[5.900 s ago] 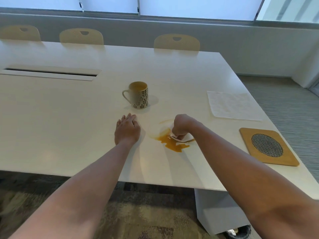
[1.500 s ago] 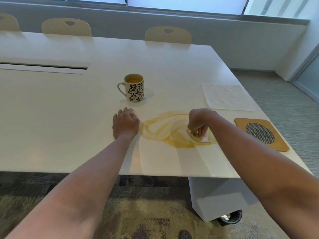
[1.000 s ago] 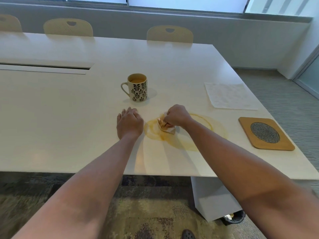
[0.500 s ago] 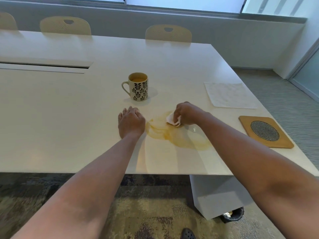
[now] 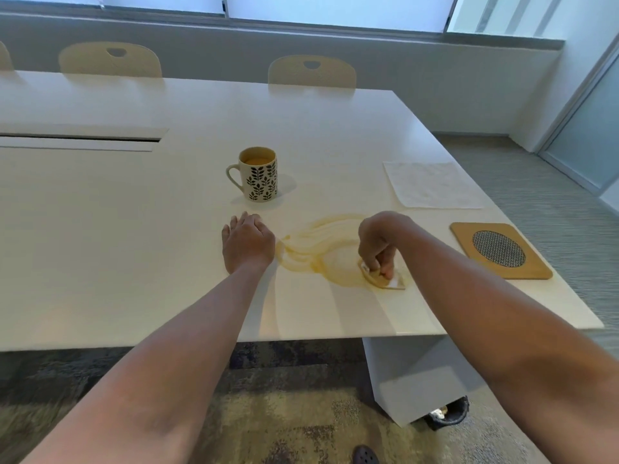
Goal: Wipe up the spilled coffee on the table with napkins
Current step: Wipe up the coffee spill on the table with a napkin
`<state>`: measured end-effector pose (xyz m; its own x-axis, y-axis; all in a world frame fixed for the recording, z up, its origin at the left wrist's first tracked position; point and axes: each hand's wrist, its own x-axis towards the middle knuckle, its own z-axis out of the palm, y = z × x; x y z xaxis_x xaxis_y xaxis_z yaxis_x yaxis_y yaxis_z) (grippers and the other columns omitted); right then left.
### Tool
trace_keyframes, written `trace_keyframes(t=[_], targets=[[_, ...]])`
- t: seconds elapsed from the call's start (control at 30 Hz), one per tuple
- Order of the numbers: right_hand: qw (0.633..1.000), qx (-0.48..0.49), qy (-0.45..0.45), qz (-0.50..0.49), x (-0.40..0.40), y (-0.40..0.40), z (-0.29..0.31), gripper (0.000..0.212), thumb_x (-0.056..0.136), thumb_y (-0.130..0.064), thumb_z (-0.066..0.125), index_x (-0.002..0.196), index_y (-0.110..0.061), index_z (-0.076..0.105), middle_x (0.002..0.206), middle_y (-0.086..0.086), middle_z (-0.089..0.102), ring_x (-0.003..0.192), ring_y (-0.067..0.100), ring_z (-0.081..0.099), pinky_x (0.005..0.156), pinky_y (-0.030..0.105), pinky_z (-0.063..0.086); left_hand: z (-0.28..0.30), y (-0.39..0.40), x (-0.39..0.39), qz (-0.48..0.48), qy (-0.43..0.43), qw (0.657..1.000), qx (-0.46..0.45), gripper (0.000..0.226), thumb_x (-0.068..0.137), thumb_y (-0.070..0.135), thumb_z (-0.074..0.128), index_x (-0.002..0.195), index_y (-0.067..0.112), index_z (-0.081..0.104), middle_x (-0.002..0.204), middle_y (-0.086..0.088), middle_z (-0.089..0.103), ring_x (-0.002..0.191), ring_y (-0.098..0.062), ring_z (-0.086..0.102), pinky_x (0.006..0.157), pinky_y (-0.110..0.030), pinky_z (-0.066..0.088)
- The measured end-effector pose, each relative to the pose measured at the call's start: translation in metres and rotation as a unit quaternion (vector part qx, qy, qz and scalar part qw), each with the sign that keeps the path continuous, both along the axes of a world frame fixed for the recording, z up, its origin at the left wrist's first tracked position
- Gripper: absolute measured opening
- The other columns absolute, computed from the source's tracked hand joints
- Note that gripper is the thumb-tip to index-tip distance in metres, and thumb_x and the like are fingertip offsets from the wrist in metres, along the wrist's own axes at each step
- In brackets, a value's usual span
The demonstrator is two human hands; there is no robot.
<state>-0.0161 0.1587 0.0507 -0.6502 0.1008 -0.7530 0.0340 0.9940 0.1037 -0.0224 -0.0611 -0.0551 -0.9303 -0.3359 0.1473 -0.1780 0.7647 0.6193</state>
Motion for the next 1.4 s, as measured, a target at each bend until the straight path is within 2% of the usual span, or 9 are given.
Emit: trace_keyframes(t=[0.13,0.3,0.47,0.6,0.7,0.77,0.9,1.27,1.4], targets=[[0.989,-0.134,0.056,-0.03,0.001,-0.027,-0.01,0.006,0.083,0.002,0.064,0.077,0.004,0.063,0.058,0.011,0.069,0.047,0.016,0.068,0.059,0.028,0.06,0.001,-0.001,0.0,-0.003,-0.002,1.0,-0.004,0.05,0.103,0.023,0.023,0.138,0.013,0.056,0.155,-0.003,0.044,0.149,-0.019,0.025,0.123,-0.036,0.01],[0.955,-0.225,0.179,-0.071,-0.002,-0.063,-0.022,0.019,0.076,-0.008,0.075,0.066,-0.003,0.059,0.056,0.004,0.063,0.031,0.008,0.058,0.031,0.013,0.039,0.001,-0.002,-0.001,-0.008,-0.005,1.0,-0.006,0.051,0.102,0.024,0.022,0.138,0.013,0.057,0.152,-0.004,0.047,0.147,-0.02,0.028,0.122,-0.038,0.012],[0.915,-0.283,0.259,-0.128,-0.015,-0.085,-0.034,0.016,0.075,-0.005,0.065,0.062,-0.008,0.057,0.066,0.007,0.063,0.061,0.02,0.065,0.062,0.025,0.054,0.001,-0.003,-0.001,-0.009,-0.005,1.0,0.005,0.051,0.103,0.026,0.022,0.141,0.013,0.055,0.156,-0.004,0.042,0.149,-0.02,0.024,0.123,-0.036,0.01],[0.869,-0.362,0.271,-0.2,-0.026,-0.09,-0.035,0.029,0.08,0.001,0.058,0.056,-0.012,0.048,0.064,0.008,0.057,0.066,0.02,0.057,0.061,0.026,0.048,0.001,-0.004,0.0,-0.005,0.002,1.0,0.024,0.052,0.103,0.026,0.023,0.141,0.012,0.054,0.155,-0.004,0.043,0.149,-0.02,0.025,0.124,-0.036,0.01],[0.752,-0.528,0.204,-0.337,-0.031,-0.086,-0.03,0.011,0.084,0.007,0.062,0.087,-0.003,0.059,0.09,0.013,0.068,0.074,0.019,0.067,0.072,0.027,0.06,0.002,-0.003,0.001,-0.002,0.005,0.999,0.032,0.052,0.103,0.027,0.023,0.141,0.012,0.054,0.154,-0.004,0.045,0.148,-0.02,0.026,0.123,-0.037,0.012],[0.672,-0.592,0.189,-0.402,-0.031,-0.081,-0.028,0.031,0.085,0.008,0.064,0.114,-0.002,0.057,0.096,0.017,0.073,0.073,0.021,0.072,0.069,0.033,0.062,0.002,-0.003,0.001,-0.003,0.005,0.999,0.036,0.052,0.103,0.027,0.023,0.141,0.012,0.054,0.153,-0.004,0.046,0.148,-0.02,0.027,0.123,-0.037,0.012],[0.599,-0.657,0.162,-0.428,-0.026,-0.067,-0.022,0.031,0.088,0.012,0.057,0.118,0.004,0.057,0.109,0.022,0.07,0.081,0.03,0.07,0.069,0.036,0.061,0.003,-0.002,0.002,-0.004,0.007,0.999,0.038,0.051,0.102,0.025,0.024,0.139,0.014,0.056,0.153,-0.005,0.046,0.148,-0.021,0.027,0.123,-0.037,0.013],[0.547,-0.676,0.208,-0.448,-0.012,-0.034,-0.028,0.051,0.083,0.019,0.054,0.13,0.001,0.053,0.118,0.021,0.066,0.09,0.026,0.07,0.065,0.028,0.06,0.004,-0.002,0.004,-0.011,0.004,0.999,0.038,0.051,0.103,0.025,0.023,0.141,0.015,0.055,0.156,-0.001,0.042,0.15,-0.019,0.023,0.124,-0.035,0.009],[0.545,-0.678,0.207,-0.448,-0.009,-0.024,-0.032,0.042,0.078,0.023,0.055,0.116,0.006,0.062,0.117,0.023,0.067,0.1,0.03,0.07,0.088,0.038,0.058,0.005,-0.002,0.004,-0.01,0.006,0.999,0.04,0.05,0.103,0.025,0.024,0.139,0.015,0.056,0.154,-0.001,0.045,0.149,-0.019,0.024,0.123,-0.036,0.01]])
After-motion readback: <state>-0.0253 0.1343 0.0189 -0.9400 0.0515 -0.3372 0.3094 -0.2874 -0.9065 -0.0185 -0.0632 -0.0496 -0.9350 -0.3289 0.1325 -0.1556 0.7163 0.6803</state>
